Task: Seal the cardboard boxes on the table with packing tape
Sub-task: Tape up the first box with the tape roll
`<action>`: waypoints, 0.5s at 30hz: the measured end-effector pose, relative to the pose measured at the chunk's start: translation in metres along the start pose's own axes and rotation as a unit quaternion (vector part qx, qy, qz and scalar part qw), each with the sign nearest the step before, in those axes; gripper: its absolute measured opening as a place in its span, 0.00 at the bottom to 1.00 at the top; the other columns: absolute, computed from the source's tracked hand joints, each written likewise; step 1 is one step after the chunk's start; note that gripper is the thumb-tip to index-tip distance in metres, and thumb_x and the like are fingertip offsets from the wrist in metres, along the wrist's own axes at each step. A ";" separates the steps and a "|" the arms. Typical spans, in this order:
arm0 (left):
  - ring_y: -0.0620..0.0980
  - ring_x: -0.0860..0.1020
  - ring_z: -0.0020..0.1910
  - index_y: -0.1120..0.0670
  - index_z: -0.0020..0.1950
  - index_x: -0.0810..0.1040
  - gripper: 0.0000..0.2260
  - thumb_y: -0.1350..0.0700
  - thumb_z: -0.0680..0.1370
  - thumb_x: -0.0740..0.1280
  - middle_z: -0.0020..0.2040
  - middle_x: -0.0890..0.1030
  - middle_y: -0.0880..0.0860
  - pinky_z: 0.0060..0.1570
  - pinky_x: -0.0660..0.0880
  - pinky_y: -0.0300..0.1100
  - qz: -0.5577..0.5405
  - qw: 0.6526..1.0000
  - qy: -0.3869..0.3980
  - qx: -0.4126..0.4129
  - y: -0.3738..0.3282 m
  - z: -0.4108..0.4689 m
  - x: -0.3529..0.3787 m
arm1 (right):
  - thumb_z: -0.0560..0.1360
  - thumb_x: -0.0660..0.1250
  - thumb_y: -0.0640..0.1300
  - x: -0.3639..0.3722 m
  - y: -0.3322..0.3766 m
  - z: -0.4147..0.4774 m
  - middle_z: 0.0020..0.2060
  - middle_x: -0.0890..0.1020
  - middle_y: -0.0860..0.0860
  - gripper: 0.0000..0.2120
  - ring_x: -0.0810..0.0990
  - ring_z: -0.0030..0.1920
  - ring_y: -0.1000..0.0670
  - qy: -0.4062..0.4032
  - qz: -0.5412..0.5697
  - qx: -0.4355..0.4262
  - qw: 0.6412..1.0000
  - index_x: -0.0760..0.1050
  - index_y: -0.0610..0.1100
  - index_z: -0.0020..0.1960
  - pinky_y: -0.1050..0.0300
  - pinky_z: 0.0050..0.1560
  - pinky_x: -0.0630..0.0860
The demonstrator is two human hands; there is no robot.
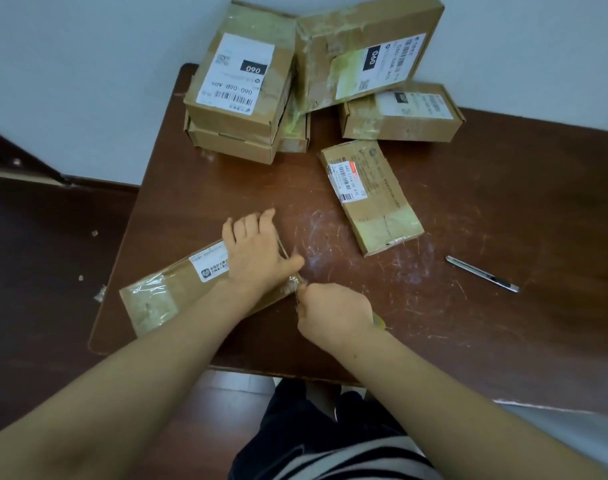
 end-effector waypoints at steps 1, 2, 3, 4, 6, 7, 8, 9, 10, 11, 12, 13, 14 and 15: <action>0.59 0.64 0.65 0.54 0.70 0.64 0.36 0.42 0.66 0.69 0.65 0.69 0.58 0.69 0.49 0.54 -0.016 1.000 0.005 -0.011 -0.002 0.002 0.001 | 0.79 0.58 0.47 0.000 0.001 -0.001 0.50 0.78 0.47 0.09 0.77 0.51 0.43 -0.001 -0.001 0.001 1.000 0.73 0.45 0.55 0.53 0.40 0.65; 0.58 0.65 0.63 0.54 0.67 0.67 0.32 0.44 0.66 0.69 0.62 0.70 0.57 0.67 0.51 0.54 -0.021 1.000 0.006 -0.016 -0.003 0.004 0.000 | 0.78 0.58 0.46 0.000 0.001 -0.001 0.50 0.78 0.47 0.09 0.77 0.50 0.43 -0.003 0.000 0.002 1.000 0.73 0.45 0.55 0.53 0.41 0.65; 0.58 0.65 0.63 0.53 0.65 0.68 0.29 0.45 0.67 0.68 0.61 0.70 0.56 0.67 0.51 0.54 -0.021 0.999 0.006 -0.023 -0.004 0.005 -0.002 | 0.78 0.58 0.46 0.000 0.001 -0.002 0.50 0.78 0.47 0.09 0.77 0.50 0.43 -0.004 0.002 0.003 1.000 0.73 0.45 0.54 0.53 0.41 0.65; 0.57 0.65 0.64 0.53 0.64 0.70 0.25 0.47 0.69 0.68 0.62 0.70 0.55 0.68 0.50 0.54 -0.020 1.000 -0.003 -0.020 -0.005 0.004 -0.004 | 0.78 0.58 0.46 0.000 0.001 -0.002 0.50 0.79 0.47 0.09 0.77 0.50 0.43 -0.004 0.002 0.004 1.000 0.73 0.45 0.55 0.53 0.41 0.65; 0.57 0.68 0.65 0.56 0.56 0.78 0.15 0.50 0.73 0.65 0.60 0.74 0.56 0.72 0.50 0.58 0.001 0.995 -0.058 0.078 -0.019 -0.005 -0.010 | 0.79 0.57 0.46 0.000 0.001 -0.003 0.50 0.79 0.47 0.10 0.78 0.51 0.43 -0.007 0.003 0.001 1.000 0.74 0.45 0.56 0.53 0.40 0.65; 0.57 0.73 0.61 0.58 0.49 0.82 0.13 0.51 0.76 0.63 0.54 0.78 0.56 0.71 0.55 0.60 0.020 0.984 -0.090 0.150 -0.029 -0.014 -0.013 | 0.79 0.57 0.46 -0.001 0.002 -0.002 0.50 0.79 0.47 0.10 0.78 0.51 0.43 -0.008 0.002 -0.001 1.000 0.74 0.45 0.56 0.54 0.40 0.65; 0.57 0.78 0.56 0.60 0.43 0.83 0.15 0.51 0.77 0.62 0.47 0.81 0.56 0.68 0.62 0.61 0.040 0.973 -0.104 0.202 -0.036 -0.021 -0.014 | 0.79 0.57 0.47 -0.001 0.001 -0.001 0.50 0.79 0.47 0.11 0.78 0.50 0.44 -0.010 0.002 -0.004 1.000 0.74 0.45 0.56 0.54 0.40 0.65; 0.58 0.80 0.53 0.61 0.40 0.83 0.16 0.52 0.78 0.63 0.41 0.82 0.57 0.66 0.65 0.62 0.043 0.967 -0.110 0.225 -0.039 -0.024 -0.014 | 0.79 0.57 0.48 -0.001 0.001 -0.001 0.48 0.79 0.47 0.11 0.78 0.48 0.44 -0.008 0.003 -0.005 1.000 0.74 0.45 0.56 0.54 0.40 0.65; 0.58 0.80 0.53 0.62 0.40 0.83 0.15 0.53 0.78 0.64 0.40 0.82 0.58 0.67 0.63 0.61 0.024 0.970 -0.095 0.224 -0.039 -0.024 -0.013 | 0.79 0.57 0.49 -0.001 0.000 -0.001 0.45 0.79 0.48 0.12 0.78 0.44 0.44 0.001 0.009 -0.003 1.000 0.74 0.46 0.56 0.55 0.40 0.66; 0.58 0.78 0.57 0.62 0.43 0.84 0.14 0.54 0.78 0.65 0.43 0.83 0.58 0.70 0.58 0.58 -0.017 0.973 -0.077 0.216 -0.038 -0.023 -0.013 | 0.79 0.56 0.51 -0.001 -0.003 -0.002 0.42 0.78 0.49 0.13 0.77 0.42 0.45 0.012 0.017 0.003 1.000 0.74 0.46 0.56 0.56 0.40 0.67; 0.58 0.74 0.63 0.61 0.49 0.83 0.12 0.54 0.79 0.64 0.49 0.83 0.58 0.73 0.50 0.54 -0.068 0.976 -0.045 0.202 -0.033 -0.022 -0.013 | 0.79 0.56 0.52 -0.002 -0.006 -0.002 0.41 0.77 0.49 0.14 0.77 0.42 0.45 0.025 0.030 0.011 0.999 0.75 0.47 0.56 0.56 0.41 0.68; 0.57 0.70 0.68 0.60 0.55 0.82 0.12 0.54 0.80 0.63 0.57 0.81 0.57 0.73 0.44 0.52 -0.120 0.973 -0.020 0.196 -0.027 -0.023 -0.012 | 0.78 0.55 0.54 -0.002 -0.010 -0.002 0.41 0.78 0.50 0.16 0.78 0.44 0.45 0.038 0.053 0.020 0.998 0.76 0.48 0.56 0.55 0.41 0.69; 0.57 0.66 0.71 0.60 0.60 0.80 0.14 0.54 0.80 0.62 0.63 0.78 0.55 0.73 0.42 0.53 -0.141 0.968 -0.012 0.206 -0.024 -0.027 -0.013 | 0.77 0.54 0.54 -0.003 -0.012 -0.002 0.42 0.79 0.49 0.17 0.78 0.47 0.45 0.050 0.079 0.028 0.995 0.77 0.49 0.56 0.54 0.43 0.70; 0.58 0.64 0.73 0.59 0.64 0.77 0.15 0.54 0.80 0.62 0.67 0.75 0.55 0.72 0.44 0.55 -0.127 0.965 -0.014 0.228 -0.022 -0.032 -0.014 | 0.77 0.54 0.53 -0.004 -0.014 -0.001 0.45 0.81 0.48 0.17 0.78 0.50 0.44 0.061 0.099 0.027 0.993 0.77 0.50 0.57 0.53 0.45 0.71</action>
Point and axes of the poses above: each hand's wrist, its own z-axis towards the middle knuckle, its own x-axis out of the palm, y = z × x, the point moved 7 cm from there along z, towards the middle knuckle
